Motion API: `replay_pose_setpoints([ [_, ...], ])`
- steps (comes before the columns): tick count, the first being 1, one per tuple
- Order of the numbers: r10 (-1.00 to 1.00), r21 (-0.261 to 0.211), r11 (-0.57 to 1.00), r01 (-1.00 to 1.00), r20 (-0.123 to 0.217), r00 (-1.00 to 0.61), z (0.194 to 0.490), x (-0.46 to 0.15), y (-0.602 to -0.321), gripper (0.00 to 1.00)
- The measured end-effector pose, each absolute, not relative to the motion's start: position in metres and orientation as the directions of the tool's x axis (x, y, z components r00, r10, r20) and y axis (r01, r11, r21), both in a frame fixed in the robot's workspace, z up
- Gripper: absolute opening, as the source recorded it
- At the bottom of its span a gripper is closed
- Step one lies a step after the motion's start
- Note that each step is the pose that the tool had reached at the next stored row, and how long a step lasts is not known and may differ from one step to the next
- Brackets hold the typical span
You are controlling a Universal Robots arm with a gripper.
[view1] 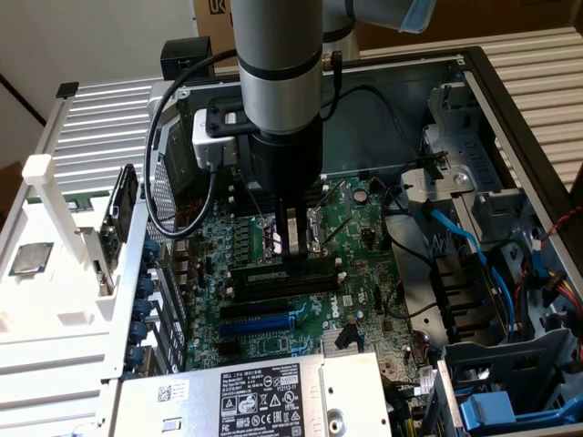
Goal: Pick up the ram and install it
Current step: 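Insert the ram into the slot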
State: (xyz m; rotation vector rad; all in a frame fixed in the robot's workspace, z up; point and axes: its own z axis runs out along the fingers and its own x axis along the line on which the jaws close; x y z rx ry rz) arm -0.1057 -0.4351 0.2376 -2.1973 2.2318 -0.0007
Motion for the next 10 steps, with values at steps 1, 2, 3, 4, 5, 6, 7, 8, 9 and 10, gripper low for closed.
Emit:
replay_pose_setpoints([
  [1,-1.0,-0.007,0.016,-1.0,-0.007,-0.016,0.2373,-0.1055,-0.4351,0.13],
  [2,-1.0,-0.007,0.016,-1.0,-0.007,-0.016,0.2371,-0.1051,-0.4351,0.13],
  [3,-1.0,-0.007,0.016,-1.0,-0.007,-0.016,0.237,-0.1046,-0.4351,0.13],
  [4,-1.0,-0.007,0.016,-1.0,-0.007,-0.016,0.237,-0.1043,-0.4352,0.13],
  [5,-1.0,-0.007,0.016,-1.0,-0.007,-0.016,0.237,-0.1042,-0.4352,0.13],
  [6,-1.0,-0.007,0.016,-1.0,-0.007,-0.016,0.2369,-0.1041,-0.4351,0.13],
  [7,-1.0,-0.007,0.016,-1.0,-0.007,-0.016,0.237,-0.1041,-0.4351,0.13],
  [8,-1.0,-0.007,0.016,-1.0,-0.007,-0.015,0.2369,-0.1041,-0.4351,0.13],
  [9,-1.0,-0.007,0.016,-1.0,-0.006,-0.016,0.2369,-0.1041,-0.4351,0.13],
  [10,-1.0,-0.007,0.016,-1.0,-0.007,-0.016,0.2366,-0.1041,-0.4351,0.13],
])
